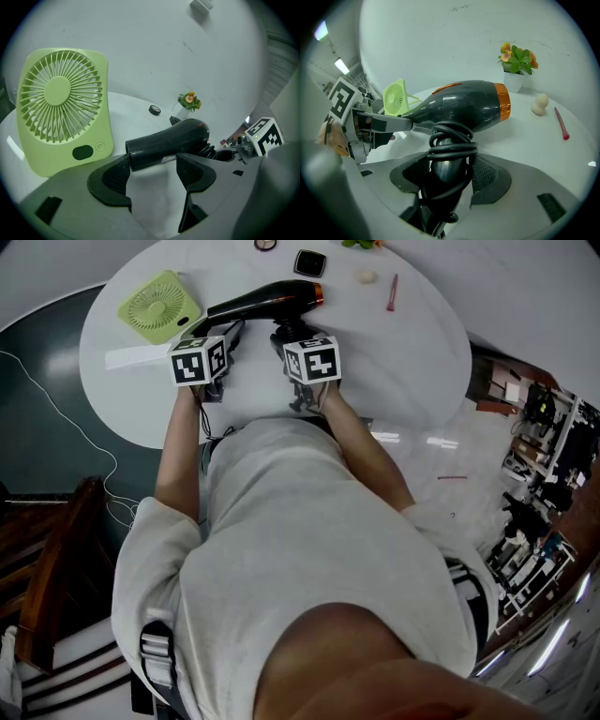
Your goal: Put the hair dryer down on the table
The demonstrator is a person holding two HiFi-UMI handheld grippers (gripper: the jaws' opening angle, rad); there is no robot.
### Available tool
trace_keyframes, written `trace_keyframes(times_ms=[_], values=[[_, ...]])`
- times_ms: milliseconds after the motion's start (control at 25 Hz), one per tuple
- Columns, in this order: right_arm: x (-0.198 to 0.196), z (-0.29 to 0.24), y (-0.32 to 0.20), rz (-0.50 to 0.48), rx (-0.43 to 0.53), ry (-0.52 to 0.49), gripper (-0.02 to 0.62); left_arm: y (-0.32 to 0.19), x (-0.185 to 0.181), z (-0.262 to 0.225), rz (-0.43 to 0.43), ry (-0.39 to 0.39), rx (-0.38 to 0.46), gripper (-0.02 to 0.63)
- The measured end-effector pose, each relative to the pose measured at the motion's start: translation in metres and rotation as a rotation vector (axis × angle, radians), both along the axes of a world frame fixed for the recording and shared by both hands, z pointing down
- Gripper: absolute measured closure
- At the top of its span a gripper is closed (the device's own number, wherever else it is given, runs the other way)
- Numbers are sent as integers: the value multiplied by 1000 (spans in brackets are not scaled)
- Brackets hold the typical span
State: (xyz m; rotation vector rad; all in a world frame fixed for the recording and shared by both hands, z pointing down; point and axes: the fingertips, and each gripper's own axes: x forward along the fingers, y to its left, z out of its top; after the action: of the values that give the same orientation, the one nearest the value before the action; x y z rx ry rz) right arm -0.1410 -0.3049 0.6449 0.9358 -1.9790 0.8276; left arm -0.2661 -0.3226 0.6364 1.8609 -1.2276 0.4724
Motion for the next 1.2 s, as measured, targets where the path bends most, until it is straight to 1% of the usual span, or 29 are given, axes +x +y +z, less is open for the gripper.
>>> trace_keyframes(times_ms=[280,520,1200], values=[[0,4,2,3,-8,10,337,2,0,3,3,0,-10,284],[1,7,0,11,-16,12,336,0,1,3,8,-11,0,284],[1,12,1,-8,-3,32,334,0,1,3,7,-26,8,284]])
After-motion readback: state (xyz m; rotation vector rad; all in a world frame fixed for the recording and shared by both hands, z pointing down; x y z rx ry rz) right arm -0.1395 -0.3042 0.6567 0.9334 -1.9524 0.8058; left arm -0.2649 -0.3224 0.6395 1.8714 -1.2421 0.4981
